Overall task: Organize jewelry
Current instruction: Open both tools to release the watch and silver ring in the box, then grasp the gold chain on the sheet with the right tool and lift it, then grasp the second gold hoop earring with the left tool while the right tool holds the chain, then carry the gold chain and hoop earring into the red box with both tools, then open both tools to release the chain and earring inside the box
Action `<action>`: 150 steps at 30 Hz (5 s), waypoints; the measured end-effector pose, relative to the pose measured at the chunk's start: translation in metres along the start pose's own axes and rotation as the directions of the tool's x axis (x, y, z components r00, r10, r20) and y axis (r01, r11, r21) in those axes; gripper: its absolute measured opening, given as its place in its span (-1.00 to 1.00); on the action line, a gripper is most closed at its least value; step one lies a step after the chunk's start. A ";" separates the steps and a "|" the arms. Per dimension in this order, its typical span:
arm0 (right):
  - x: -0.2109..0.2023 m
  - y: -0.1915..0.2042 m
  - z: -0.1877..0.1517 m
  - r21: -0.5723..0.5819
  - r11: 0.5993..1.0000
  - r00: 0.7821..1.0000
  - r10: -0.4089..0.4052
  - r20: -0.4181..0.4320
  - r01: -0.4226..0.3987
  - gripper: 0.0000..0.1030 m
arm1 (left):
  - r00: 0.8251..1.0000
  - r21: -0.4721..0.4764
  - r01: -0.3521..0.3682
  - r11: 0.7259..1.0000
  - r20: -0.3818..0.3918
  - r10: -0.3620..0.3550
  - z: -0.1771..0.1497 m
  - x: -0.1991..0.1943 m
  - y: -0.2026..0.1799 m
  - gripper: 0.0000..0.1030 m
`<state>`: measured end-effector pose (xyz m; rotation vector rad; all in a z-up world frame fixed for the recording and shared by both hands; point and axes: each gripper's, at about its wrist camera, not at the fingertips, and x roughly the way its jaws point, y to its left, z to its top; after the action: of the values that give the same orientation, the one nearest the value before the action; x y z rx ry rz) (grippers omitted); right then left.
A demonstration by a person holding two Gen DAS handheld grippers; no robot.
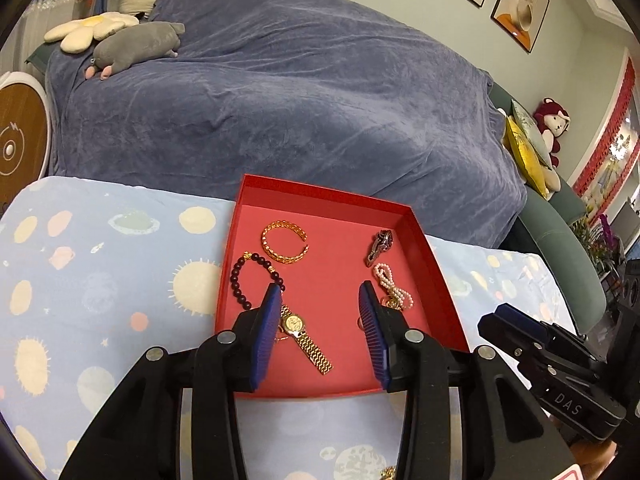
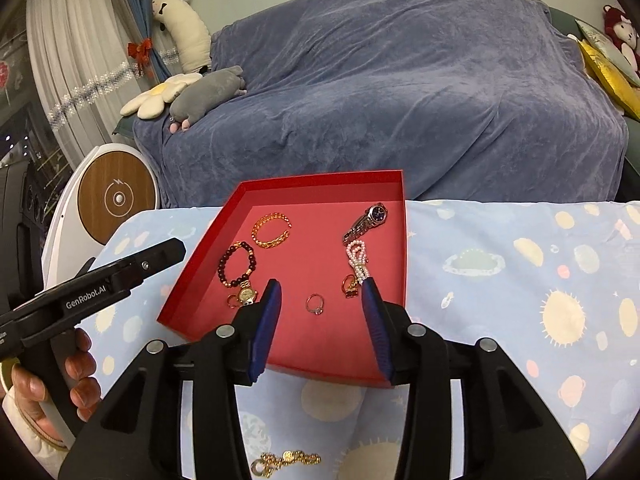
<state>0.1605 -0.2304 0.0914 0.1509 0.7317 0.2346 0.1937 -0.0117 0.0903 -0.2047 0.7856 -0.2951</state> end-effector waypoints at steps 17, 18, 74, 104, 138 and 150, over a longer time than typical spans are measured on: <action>-0.016 0.019 -0.119 -0.002 1.000 0.985 -0.016 -0.174 0.016 -0.24 | 0.989 0.058 -0.044 0.997 -0.136 0.052 -0.126 -0.049 0.004 0.06; -0.010 0.018 -0.121 -0.012 0.999 0.983 -0.032 -0.180 0.030 -0.24 | 0.989 0.072 -0.046 0.996 -0.137 0.055 -0.130 -0.047 0.002 0.06; -0.102 -0.022 -0.083 0.064 0.997 0.999 0.038 0.027 -0.039 -0.95 | 0.980 0.345 0.101 0.933 -0.196 -0.034 -0.163 0.041 -0.116 0.05; -0.085 0.019 0.011 0.002 0.991 0.987 0.131 0.093 -0.132 -0.95 | 0.997 0.195 0.049 0.980 -0.061 -0.038 -0.029 -0.053 -0.053 -0.67; 0.132 0.003 0.050 0.051 0.999 0.994 0.021 -0.106 -0.015 -0.95 | 0.985 0.201 -0.130 0.971 -0.084 0.149 0.034 0.124 -0.020 -0.66; 0.139 0.004 0.051 0.044 0.999 0.994 0.015 -0.113 -0.010 -0.95 | 0.984 0.182 -0.124 0.976 -0.106 0.145 0.035 0.137 -0.016 -0.66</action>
<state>0.2944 -0.1930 0.0400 0.1843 0.8490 0.2410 0.3070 -0.0702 0.0283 0.0316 0.8819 -0.2478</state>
